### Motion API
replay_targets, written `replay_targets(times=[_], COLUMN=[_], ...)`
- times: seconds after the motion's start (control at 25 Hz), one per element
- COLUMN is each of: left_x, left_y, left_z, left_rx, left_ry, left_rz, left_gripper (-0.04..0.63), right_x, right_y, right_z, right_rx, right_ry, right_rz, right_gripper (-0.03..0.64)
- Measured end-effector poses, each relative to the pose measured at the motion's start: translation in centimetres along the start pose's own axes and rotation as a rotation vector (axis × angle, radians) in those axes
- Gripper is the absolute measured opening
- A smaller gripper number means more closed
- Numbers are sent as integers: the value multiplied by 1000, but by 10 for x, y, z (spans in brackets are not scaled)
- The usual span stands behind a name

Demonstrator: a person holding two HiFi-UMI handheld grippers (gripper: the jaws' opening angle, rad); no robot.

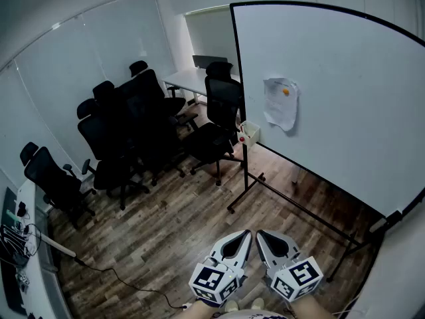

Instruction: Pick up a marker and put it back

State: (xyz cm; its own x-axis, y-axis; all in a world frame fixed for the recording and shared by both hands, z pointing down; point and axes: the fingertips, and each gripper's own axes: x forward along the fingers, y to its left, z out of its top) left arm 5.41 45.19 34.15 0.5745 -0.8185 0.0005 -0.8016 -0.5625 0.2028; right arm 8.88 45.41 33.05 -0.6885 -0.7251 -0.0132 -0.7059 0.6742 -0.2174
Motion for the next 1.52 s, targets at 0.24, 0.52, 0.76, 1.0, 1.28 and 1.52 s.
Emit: replay_targets(times=[0.24, 0.52, 0.76, 1.0, 1.28, 1.52], left_x=[5, 8, 24, 43, 85, 137], left_y=[-1, -2, 0, 8, 53, 127], left_z=[-1, -2, 1, 1, 3, 13], left_rx=[7, 16, 29, 33, 26, 25], left_ry=[1, 7, 2, 4, 2, -1], left_rz=[6, 19, 54, 68, 54, 20], left_gripper=[11, 11, 11, 11, 11, 11], right_x=[-1, -10, -18, -6, 47, 132], right_y=[-5, -13, -37, -54, -84, -116], right_z=[0, 6, 17, 18, 13, 11], right_rx=[0, 26, 22, 39, 31, 27], right_ry=[-3, -26, -59, -61, -40, -24], right_rz=[7, 14, 8, 28, 12, -20], right_gripper=[9, 11, 11, 11, 11, 11])
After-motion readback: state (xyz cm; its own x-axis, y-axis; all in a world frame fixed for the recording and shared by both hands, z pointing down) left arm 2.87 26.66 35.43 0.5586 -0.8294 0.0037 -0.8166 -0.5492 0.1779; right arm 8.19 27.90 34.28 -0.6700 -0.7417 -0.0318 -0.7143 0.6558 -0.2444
